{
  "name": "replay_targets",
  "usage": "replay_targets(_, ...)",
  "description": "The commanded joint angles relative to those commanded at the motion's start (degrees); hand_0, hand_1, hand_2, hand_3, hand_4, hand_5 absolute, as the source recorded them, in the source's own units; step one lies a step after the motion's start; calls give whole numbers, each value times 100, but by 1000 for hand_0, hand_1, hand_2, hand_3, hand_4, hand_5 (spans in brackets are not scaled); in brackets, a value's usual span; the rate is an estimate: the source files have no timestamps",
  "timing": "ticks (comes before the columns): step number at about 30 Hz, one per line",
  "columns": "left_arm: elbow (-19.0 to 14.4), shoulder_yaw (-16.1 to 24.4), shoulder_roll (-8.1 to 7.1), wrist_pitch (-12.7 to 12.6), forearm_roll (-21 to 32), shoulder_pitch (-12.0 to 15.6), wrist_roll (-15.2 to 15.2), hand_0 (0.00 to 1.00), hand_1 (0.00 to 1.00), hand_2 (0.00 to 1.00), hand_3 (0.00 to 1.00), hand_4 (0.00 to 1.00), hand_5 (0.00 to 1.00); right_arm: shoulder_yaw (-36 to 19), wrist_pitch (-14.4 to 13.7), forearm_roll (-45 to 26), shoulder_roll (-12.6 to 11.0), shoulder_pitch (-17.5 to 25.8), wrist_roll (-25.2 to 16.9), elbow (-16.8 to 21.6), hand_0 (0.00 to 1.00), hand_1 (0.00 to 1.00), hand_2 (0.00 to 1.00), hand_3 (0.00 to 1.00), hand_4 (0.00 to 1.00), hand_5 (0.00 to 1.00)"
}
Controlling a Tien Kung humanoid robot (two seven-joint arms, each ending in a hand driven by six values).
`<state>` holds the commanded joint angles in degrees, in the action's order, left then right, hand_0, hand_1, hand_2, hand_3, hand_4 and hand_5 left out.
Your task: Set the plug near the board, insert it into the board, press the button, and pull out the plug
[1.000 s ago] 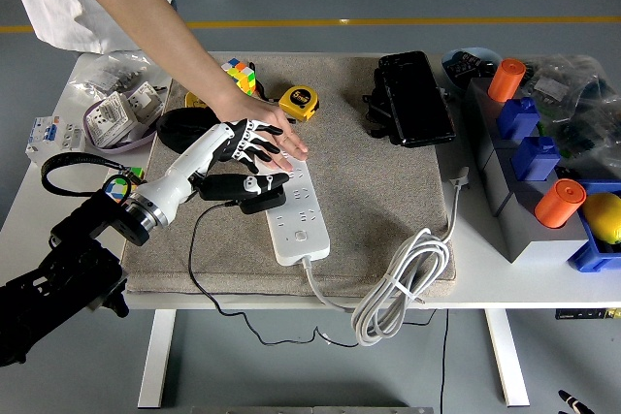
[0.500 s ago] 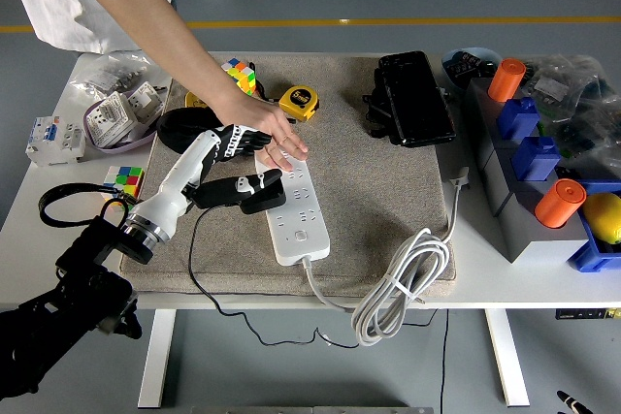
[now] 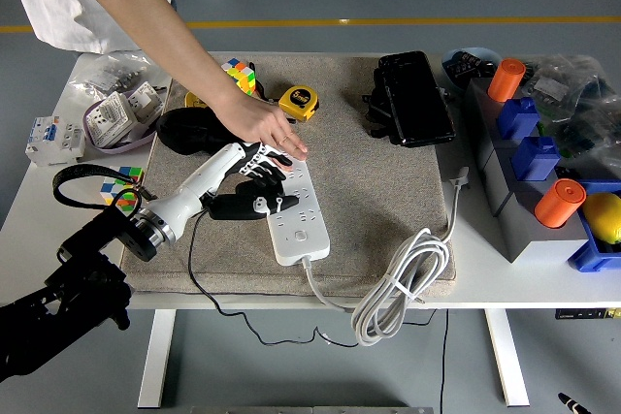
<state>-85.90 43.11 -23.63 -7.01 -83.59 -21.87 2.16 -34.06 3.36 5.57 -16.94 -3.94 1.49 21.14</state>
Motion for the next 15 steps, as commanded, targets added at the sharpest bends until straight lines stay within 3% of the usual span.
replay_targets(3,-114,-65,-91,263,-112,-69,284,220,315,330,683,775,162,-13,1,-3,-2,10,1,-2,654,703,710,633,924,525)
replay_targets(4,-169,-105,-134,373,-119,-101,402,171,163,178,780,633,2,-19,2,-4,-2,16,3,-4,654,703,709,632,923,525)
replay_targets(9,-320,-346,-281,761,-105,-293,774,171,163,178,780,633,2,-50,6,-2,-5,43,4,-7,654,703,709,632,923,525)
replay_targets(10,-332,-447,-314,847,-132,-382,838,107,56,88,821,636,2,-68,8,1,-5,41,4,-6,654,703,710,632,923,525)
replay_targets(15,-350,-809,-412,1051,-134,-664,1015,107,56,88,821,636,2,-134,5,14,-8,44,2,2,654,703,710,632,923,525)
